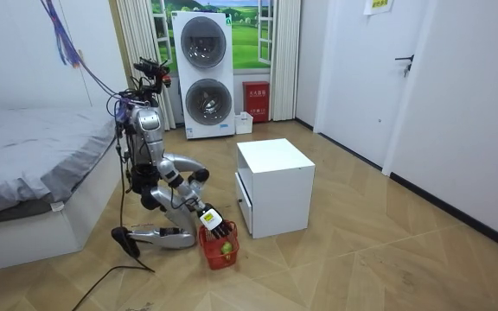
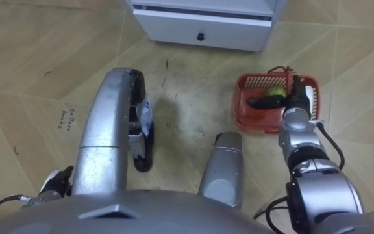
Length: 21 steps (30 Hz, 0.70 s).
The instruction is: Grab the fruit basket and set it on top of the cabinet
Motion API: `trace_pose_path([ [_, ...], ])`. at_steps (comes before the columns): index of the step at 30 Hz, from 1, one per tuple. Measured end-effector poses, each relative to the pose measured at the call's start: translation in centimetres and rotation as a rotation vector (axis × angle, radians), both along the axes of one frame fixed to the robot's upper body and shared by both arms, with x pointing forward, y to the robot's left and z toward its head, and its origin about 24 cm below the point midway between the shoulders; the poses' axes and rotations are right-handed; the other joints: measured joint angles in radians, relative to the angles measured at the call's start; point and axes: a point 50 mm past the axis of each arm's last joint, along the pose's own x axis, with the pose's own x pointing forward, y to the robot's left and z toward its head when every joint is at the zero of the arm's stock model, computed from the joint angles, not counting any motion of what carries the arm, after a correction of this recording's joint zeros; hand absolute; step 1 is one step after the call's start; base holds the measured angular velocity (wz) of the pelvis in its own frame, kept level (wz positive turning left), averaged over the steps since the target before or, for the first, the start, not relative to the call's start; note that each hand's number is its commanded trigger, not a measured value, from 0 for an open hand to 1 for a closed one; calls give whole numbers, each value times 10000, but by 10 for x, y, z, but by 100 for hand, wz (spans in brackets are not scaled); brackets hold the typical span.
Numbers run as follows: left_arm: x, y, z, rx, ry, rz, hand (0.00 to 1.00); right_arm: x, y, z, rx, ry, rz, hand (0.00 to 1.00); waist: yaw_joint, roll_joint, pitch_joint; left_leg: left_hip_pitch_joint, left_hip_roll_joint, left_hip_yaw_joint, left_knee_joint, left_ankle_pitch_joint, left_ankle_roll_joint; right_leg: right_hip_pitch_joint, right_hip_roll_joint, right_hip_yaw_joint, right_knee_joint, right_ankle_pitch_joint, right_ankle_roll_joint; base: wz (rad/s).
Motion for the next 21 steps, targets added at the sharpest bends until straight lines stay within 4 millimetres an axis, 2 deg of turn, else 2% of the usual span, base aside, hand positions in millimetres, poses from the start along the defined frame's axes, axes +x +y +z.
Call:
trace_pose_path([
  [5,1,1,0,-47,16,-8,0,-5,-5,-2,-33,197,-187,100,147,13,8,-29,60,3,63,0,0,-3,67,-12,-4,-1,2,-1],
  [21,0,3,1,-356,-57,655,0,-18,-8,-10,490,720,-767,100,152,-14,16,-59,49,-2,108,-1,1,5,60,-12,28,-8,16,0],
])
